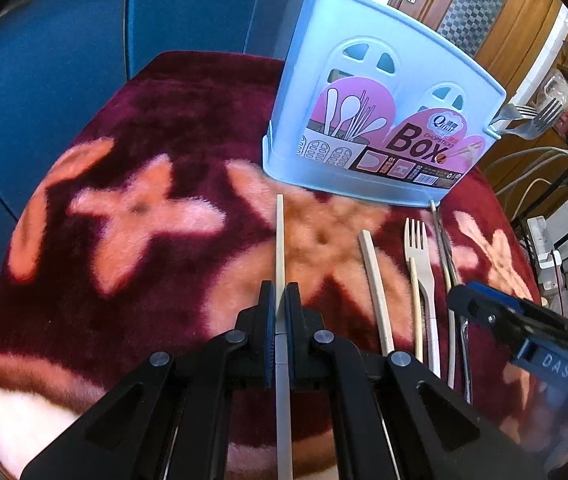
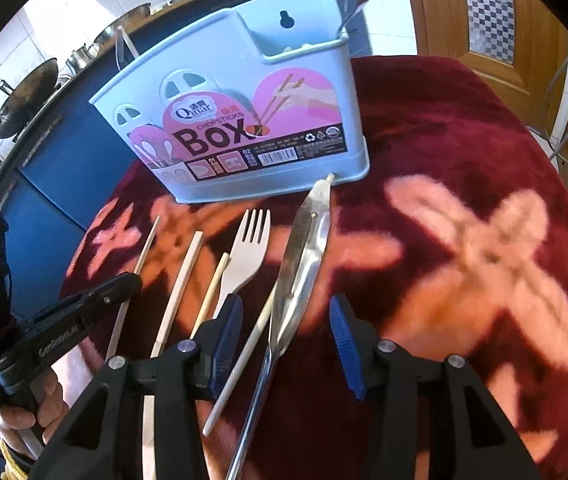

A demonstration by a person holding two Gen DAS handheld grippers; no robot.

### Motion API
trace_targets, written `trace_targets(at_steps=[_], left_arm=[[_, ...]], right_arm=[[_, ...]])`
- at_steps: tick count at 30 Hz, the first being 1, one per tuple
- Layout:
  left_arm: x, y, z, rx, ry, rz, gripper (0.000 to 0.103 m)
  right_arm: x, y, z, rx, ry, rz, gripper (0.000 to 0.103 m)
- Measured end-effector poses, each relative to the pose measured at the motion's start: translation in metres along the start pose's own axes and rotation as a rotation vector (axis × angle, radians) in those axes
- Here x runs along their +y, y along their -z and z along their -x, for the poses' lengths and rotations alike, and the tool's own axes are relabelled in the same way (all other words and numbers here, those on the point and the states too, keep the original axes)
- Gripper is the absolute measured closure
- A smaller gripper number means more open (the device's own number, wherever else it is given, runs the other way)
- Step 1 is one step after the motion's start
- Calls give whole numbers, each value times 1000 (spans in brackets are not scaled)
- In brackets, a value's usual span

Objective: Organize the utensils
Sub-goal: 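Close the left tool on a wooden chopstick while the right tool grasps a silver knife, then carry the chopstick with the left tool into the holder while the right tool lowers its knife in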

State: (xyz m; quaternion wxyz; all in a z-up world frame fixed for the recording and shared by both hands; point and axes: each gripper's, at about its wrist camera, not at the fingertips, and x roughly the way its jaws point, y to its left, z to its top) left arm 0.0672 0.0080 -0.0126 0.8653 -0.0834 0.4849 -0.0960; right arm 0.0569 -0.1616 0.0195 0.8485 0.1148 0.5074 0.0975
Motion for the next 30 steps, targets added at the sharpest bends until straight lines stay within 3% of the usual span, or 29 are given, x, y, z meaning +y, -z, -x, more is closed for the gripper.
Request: trace_targets(at_steps=[8, 11, 13, 18, 24, 30], left_arm=[[-3, -11, -7, 55, -10, -47, 100], [-3, -13, -8, 66, -5, -48, 100], [-3, -15, -9, 71, 2, -45, 100], [1, -19, -11, 76, 21, -32, 100], [0, -17, 0, 45, 65, -23, 100], [-5, -12, 29, -34, 121, -20, 100]], right_arm=[[-6, -17, -16, 43, -22, -27, 54], [-9, -21, -19, 43, -9, -42, 64], [-14, -22, -18, 37, 0, -55, 75], [-26, -20, -10, 18, -61, -94, 79], [-28, -12, 13, -38, -94, -76, 81], [-18, 0, 40, -132, -113, -31, 81]])
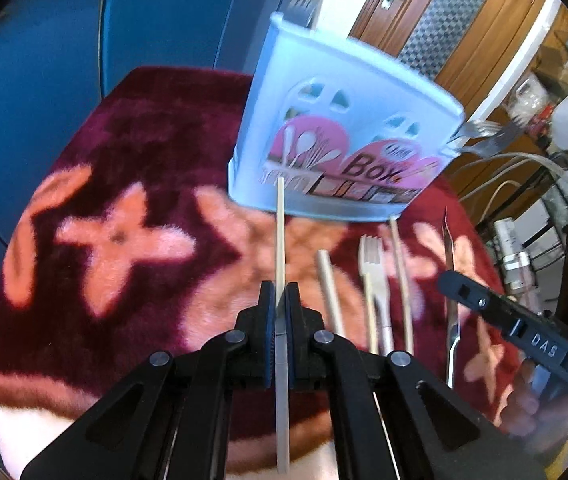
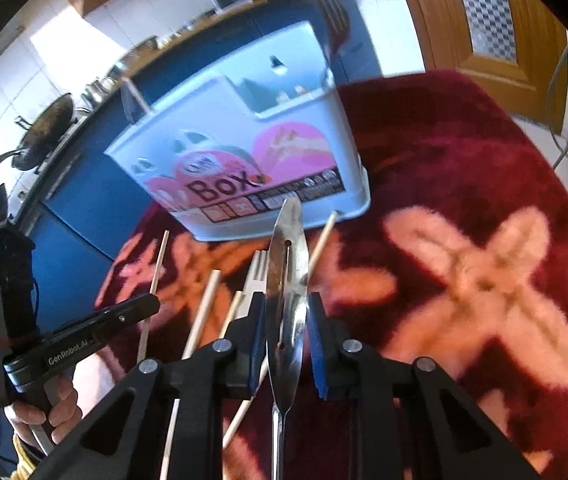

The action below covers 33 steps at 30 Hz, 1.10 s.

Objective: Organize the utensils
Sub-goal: 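Carry the chopstick with the left tool into the holder while the right tool lowers its knife in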

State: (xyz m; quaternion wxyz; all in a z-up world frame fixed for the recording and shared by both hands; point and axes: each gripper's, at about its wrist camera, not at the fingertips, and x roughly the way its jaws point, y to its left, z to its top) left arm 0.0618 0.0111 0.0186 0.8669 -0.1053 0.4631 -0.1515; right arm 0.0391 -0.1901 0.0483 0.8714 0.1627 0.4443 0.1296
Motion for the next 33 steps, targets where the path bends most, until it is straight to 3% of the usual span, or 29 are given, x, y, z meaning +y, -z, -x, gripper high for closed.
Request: trace_targets(at_steps=[8, 15, 33], left_arm=[[-13, -2, 43, -133, 58, -8, 100], [-28, -10, 76, -235, 66, -55, 100], [-49, -74, 107, -404, 32, -111, 100]], right_arm=[[24, 7, 43, -158, -18, 66, 81], [52, -2, 62, -257, -3, 137, 81], [66, -49, 85, -369, 14, 183, 81]])
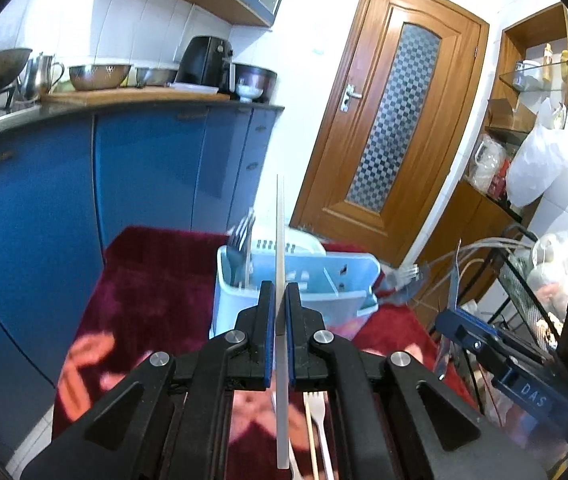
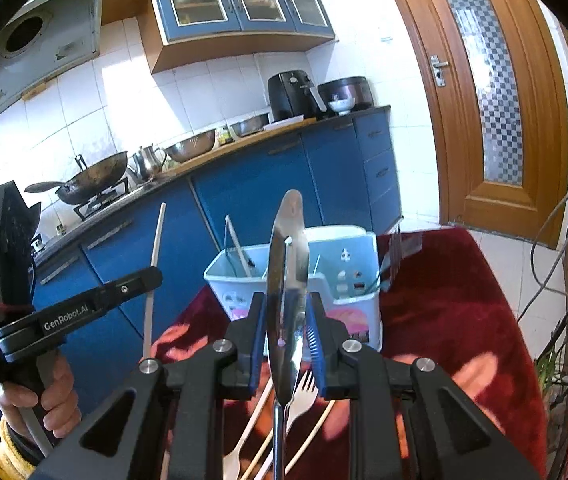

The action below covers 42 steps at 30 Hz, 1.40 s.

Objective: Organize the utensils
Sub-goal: 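Carry the chopstick with the left tool into the holder while the right tool lowers its knife in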

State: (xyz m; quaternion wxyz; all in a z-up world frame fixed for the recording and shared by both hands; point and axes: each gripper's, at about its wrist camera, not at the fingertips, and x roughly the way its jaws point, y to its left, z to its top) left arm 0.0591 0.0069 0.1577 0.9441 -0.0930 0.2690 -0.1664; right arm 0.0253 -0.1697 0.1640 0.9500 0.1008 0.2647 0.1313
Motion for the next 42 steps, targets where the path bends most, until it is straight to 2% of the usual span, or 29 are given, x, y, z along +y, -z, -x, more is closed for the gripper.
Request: trace_targets(at_steps=[7, 13, 20, 23, 29, 35, 42], left_arm=[[2, -34, -24, -52, -10, 13, 100], [4, -58, -42, -148, -23, 23, 100], [4, -71, -74, -213, -48, 21, 100], [2, -69, -88, -247, -94, -1, 100], [7, -56, -107, -275, -138, -24, 100], [14, -45, -114, -289, -134, -10, 100], [17, -29, -127, -271, -136, -11, 100]], right_arm=[[-5, -21, -10, -30, 11, 2, 81], [-9, -38, -20, -70, 30, 13, 81], [-13, -53, -36, -88, 43, 14, 81], [-15, -58, -43, -100, 49, 10, 81], [-20, -75, -56, -136, 79, 15, 81], [-24, -89, -72, -211, 187, 39, 81], [-36, -85, -101, -237, 240, 20, 81]])
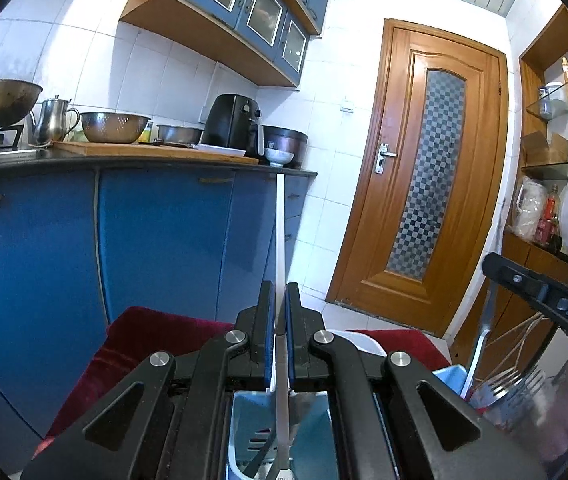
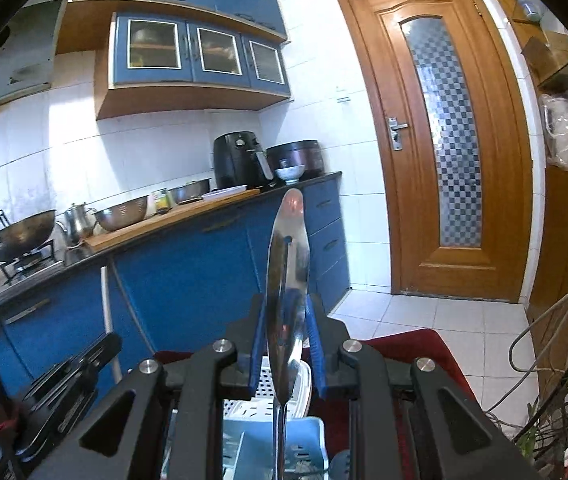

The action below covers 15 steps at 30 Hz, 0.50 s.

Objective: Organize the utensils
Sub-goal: 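Carry the chopstick with the left tool into the holder while the right tool lowers its knife in, then open both tools to drop the chopstick and knife into the holder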

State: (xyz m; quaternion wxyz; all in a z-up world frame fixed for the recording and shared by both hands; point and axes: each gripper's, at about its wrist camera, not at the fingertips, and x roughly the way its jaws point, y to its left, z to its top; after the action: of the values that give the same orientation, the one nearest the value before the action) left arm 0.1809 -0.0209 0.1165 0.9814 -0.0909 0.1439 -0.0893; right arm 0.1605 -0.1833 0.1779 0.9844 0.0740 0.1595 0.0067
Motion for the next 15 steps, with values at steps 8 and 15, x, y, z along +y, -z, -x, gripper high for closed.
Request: trace_targets(at_steps=[8, 15], left_arm=[[5, 18, -6, 29, -4, 1, 100], [7, 24, -8, 65, 0, 5, 100]], right_arm=[[0, 21, -10, 21, -6, 28, 81], [3, 33, -5, 59, -46, 42, 81]])
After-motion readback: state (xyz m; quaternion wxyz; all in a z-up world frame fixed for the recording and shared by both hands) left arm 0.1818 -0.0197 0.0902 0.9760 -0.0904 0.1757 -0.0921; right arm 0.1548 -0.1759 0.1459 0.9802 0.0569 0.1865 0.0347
